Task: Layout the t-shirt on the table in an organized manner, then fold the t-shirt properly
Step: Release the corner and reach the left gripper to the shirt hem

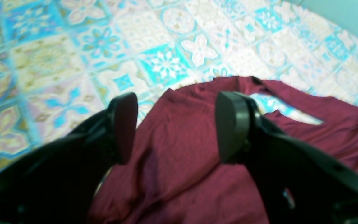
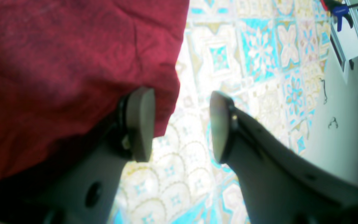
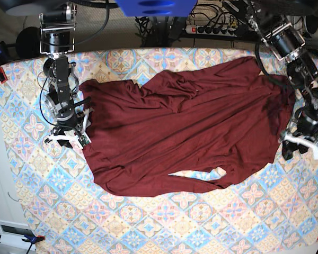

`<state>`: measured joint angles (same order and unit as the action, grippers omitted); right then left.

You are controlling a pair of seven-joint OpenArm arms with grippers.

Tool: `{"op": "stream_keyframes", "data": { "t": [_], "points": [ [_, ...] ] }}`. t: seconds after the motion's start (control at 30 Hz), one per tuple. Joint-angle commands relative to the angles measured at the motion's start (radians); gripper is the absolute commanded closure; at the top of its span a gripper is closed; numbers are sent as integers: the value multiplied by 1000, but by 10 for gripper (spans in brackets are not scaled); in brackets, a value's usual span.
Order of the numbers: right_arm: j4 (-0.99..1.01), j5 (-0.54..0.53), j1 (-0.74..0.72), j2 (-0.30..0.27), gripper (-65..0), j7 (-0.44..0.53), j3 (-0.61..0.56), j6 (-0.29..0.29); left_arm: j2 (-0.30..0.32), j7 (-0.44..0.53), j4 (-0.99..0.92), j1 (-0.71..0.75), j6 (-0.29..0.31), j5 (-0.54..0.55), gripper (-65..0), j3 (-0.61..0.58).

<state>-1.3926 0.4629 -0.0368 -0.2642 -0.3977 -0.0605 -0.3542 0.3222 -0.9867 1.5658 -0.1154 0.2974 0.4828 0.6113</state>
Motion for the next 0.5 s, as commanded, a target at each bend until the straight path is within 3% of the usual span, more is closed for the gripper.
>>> {"op": "stream_keyframes", "data": {
  "t": [0.0, 0.1, 0.2, 0.33, 0.47],
  "points": [
    [-24, -3, -22, -10, -278, 18, 4, 14, 16, 22, -32, -53, 6, -16, -384, -14],
    [-26, -3, -22, -8, -278, 18, 4, -24, -4, 39, -186, -158, 6, -75, -384, -63],
    [-34, -3, -16, 23, -278, 16, 12, -81, -5, 128, -357, -251, 6, -151, -384, -136],
    [-80, -3, -5, 33, -278, 15, 3, -85, -24, 280, -569, -361, 4, -243, -384, -299],
    [-97, -3, 16, 33, -278, -5, 3, -87, -53, 368, -747, -459, 4, -327, -384, -387]
  ]
}}
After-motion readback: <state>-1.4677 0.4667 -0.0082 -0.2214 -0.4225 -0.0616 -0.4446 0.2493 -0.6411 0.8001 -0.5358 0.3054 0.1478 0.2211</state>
